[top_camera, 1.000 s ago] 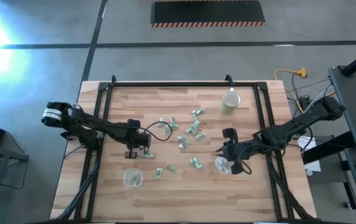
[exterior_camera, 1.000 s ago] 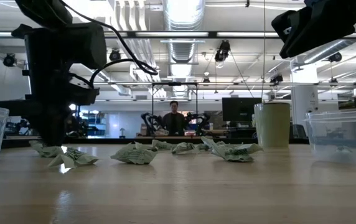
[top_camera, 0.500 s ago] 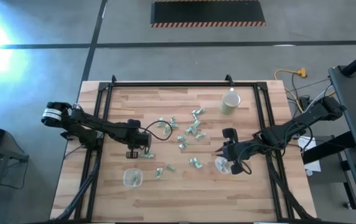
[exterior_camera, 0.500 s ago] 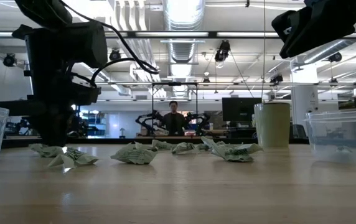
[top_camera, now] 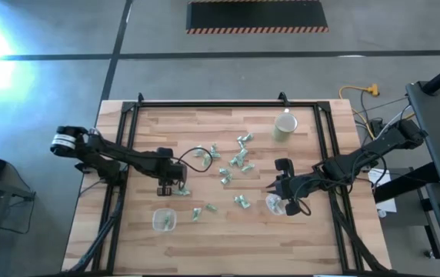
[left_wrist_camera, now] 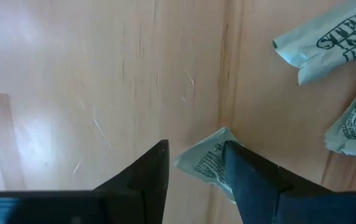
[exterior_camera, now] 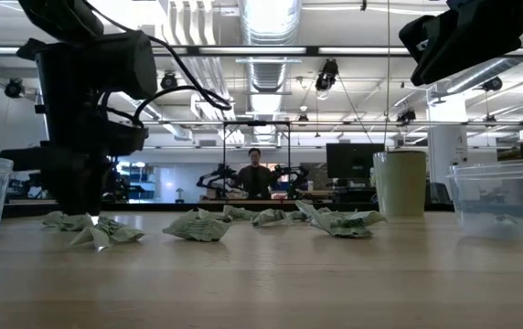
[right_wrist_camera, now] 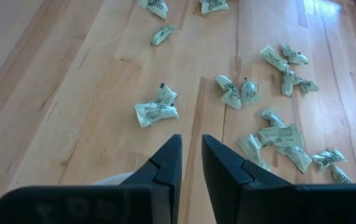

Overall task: Pick and place Stevia / Truvia into bins
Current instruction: Put the stevia packet into the left transparent container

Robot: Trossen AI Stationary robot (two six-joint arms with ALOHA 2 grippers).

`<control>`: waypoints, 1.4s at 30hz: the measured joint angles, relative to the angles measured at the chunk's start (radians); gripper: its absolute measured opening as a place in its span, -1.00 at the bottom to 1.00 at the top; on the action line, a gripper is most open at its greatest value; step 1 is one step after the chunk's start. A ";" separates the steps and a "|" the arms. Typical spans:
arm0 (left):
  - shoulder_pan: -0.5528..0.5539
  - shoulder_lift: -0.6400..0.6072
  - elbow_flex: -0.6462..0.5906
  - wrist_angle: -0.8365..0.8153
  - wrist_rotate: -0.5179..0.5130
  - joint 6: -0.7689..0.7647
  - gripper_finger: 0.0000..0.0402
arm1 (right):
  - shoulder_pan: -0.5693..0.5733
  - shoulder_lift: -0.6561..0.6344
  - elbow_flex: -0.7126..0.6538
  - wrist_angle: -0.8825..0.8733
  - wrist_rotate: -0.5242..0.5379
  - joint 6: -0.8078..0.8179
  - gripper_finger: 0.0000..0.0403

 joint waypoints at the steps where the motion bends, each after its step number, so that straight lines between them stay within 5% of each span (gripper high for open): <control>1: 0.004 0.003 -0.007 0.006 0.012 -0.001 -0.30 | 0.000 0.000 0.000 0.000 0.000 0.000 -0.74; 12: 0.006 -0.009 -0.014 0.010 0.037 -0.028 -0.36 | 0.000 0.000 0.000 0.001 0.000 0.000 -0.74; 23: 0.005 -0.010 -0.015 0.014 0.069 -0.028 -0.97 | 0.000 0.000 0.000 0.003 0.000 0.000 -0.74; 34: 0.005 -0.035 0.003 0.003 0.041 -0.052 -0.82 | 0.000 0.000 0.000 0.002 0.000 0.000 -0.74; 42: 0.005 -0.031 -0.003 0.118 0.035 0.108 -0.73 | 0.000 0.000 0.000 0.002 0.000 0.000 -0.74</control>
